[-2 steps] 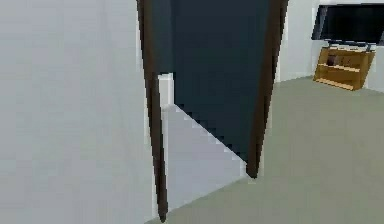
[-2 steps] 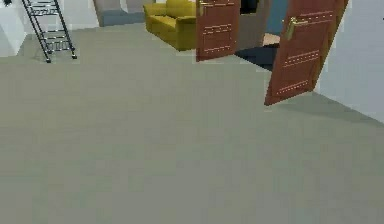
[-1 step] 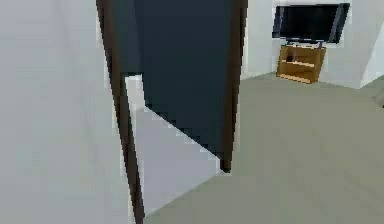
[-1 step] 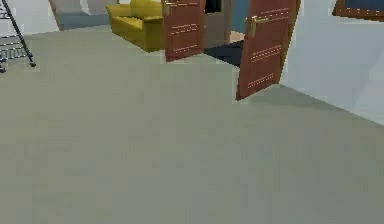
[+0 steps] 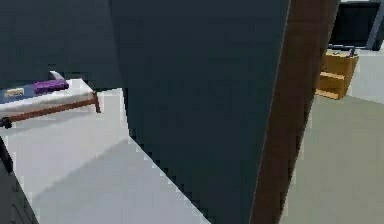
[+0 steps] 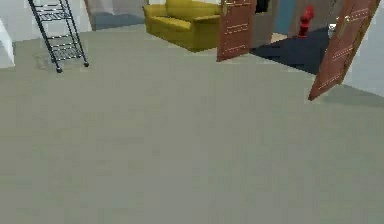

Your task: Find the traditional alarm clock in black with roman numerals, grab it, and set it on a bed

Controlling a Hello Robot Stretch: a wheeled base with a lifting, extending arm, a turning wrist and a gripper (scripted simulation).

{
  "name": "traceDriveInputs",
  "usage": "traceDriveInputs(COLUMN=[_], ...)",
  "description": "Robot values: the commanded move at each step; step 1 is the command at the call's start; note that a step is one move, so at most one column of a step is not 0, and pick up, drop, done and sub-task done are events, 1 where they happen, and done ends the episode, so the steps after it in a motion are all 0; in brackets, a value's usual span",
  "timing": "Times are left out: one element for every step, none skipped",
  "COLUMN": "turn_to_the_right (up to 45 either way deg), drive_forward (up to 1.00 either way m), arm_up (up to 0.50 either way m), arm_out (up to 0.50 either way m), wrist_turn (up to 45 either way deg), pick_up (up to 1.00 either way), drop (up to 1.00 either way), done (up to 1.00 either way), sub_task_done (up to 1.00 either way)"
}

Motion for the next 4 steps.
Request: traceDriveInputs(turn_to_the_right=[9.0,0.0,-42.0,0.0], drive_forward=[0.00,0.25,0.00,1.00], arm_up=[0.00,0.00,0.00,0.00], arm_out=[0.00,0.00,0.00,0.00], wrist_turn=[0.0,0.0,0.0,0.0], pick_up=[0.00,0.00,0.00,0.00], drop=[0.00,0.00,0.00,0.00], done=[0.00,0.00,0.00,0.00], sub_task_done=[0.00,0.00,0.00,0.00])
